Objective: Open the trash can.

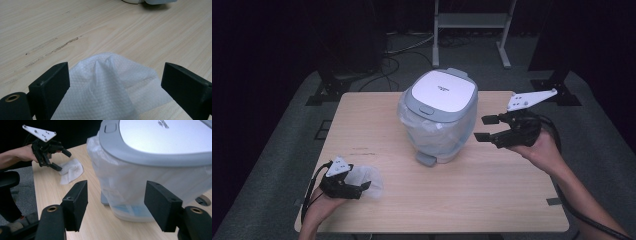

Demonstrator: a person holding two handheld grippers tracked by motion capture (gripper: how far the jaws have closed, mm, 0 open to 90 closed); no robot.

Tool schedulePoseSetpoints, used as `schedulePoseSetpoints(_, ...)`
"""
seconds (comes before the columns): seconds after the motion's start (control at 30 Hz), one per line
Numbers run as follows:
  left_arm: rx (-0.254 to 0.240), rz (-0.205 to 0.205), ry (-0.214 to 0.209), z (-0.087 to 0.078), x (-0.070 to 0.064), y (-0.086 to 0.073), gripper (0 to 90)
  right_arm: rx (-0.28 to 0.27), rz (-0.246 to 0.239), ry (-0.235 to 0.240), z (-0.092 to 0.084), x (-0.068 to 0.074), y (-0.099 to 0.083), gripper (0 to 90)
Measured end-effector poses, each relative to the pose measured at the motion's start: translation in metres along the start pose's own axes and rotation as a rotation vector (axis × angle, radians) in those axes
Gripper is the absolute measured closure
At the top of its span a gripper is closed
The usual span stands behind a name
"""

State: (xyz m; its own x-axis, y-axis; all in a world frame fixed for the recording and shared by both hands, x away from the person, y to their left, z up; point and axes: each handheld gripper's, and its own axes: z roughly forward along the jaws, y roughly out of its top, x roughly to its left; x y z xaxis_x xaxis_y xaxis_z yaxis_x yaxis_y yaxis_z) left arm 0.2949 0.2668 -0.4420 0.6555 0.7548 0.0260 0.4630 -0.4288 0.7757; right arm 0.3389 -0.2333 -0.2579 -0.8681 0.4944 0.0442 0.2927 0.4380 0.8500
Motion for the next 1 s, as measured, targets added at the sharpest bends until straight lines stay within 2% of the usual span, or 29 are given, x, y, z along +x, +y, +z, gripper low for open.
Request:
schedulePoseSetpoints(0.67,-0.002,-0.010,0.000,-0.002,0.001,-0.001,7.4,-0.004,-0.024,0.028,0.020,0.000,0.041,44.2)
schedulePoseSetpoints(1.0,0.013,-0.005,0.010,-0.002,0.002,-0.001,7.4,0.002,-0.046,0.048,0.035,0.001,0.062,50.1)
